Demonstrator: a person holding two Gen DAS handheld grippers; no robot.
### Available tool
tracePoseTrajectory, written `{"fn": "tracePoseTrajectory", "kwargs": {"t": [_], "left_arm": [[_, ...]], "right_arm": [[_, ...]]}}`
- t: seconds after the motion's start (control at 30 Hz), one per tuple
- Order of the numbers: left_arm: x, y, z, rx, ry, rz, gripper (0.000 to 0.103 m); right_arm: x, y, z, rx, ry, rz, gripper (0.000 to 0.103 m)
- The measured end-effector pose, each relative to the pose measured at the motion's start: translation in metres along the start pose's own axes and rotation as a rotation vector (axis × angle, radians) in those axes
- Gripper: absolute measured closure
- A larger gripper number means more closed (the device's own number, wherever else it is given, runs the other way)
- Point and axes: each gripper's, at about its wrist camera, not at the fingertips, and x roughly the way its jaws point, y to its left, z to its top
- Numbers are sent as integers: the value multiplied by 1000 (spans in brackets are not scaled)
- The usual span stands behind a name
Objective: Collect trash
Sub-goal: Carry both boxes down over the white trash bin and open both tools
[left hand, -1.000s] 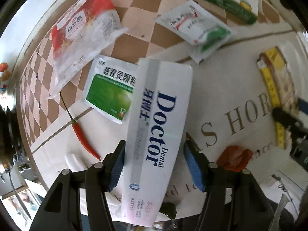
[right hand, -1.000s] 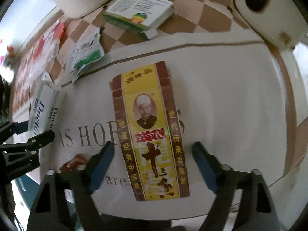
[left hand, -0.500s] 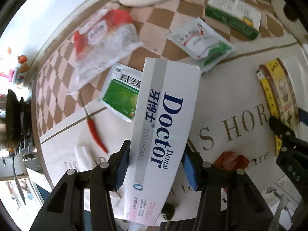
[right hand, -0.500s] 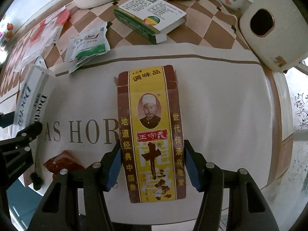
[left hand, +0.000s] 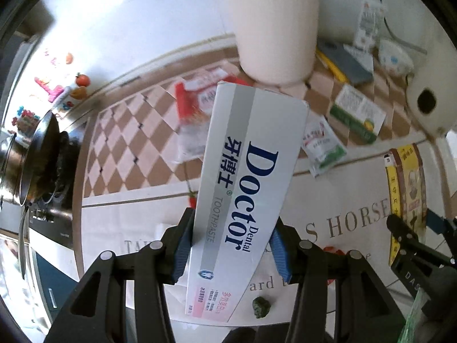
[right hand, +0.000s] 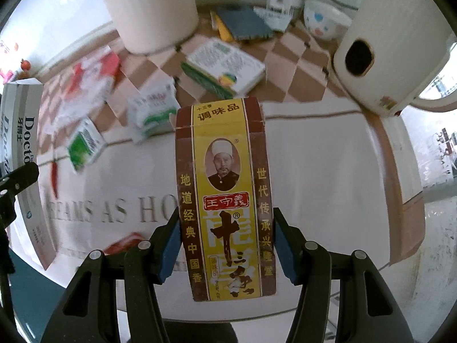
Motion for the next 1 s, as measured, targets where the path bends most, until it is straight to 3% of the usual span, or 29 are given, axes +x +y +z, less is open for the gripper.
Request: {"fn": "tracePoseTrajectory", "kwargs": {"t": [0.3, 0.5, 0.63, 0.73, 0.83, 1.0], "left_arm": [[-49, 75, -40, -73, -129, -26, 58], [-85, 139, -98, -104, -197, -63, 58], [-98, 183, -151, -125, -198, -78, 58], [-90, 219, -195, -169, -132, -92, 58], [-62, 252, -242, -233, -6, -138, 58], [31, 293, -320, -377, 244, -236, 58]], "right_arm": [[-70, 56, 0, -30, -128, 9, 43], [-104, 108, -44, -28, -181, 17, 43], [-126, 151, -91, -20, -204, 31, 43], [-133, 188, -137, -25, -202, 47, 43], [-126, 221, -183, -32, -141, 93, 43], [-73, 271, -260, -93, 23, 148, 43]]}}
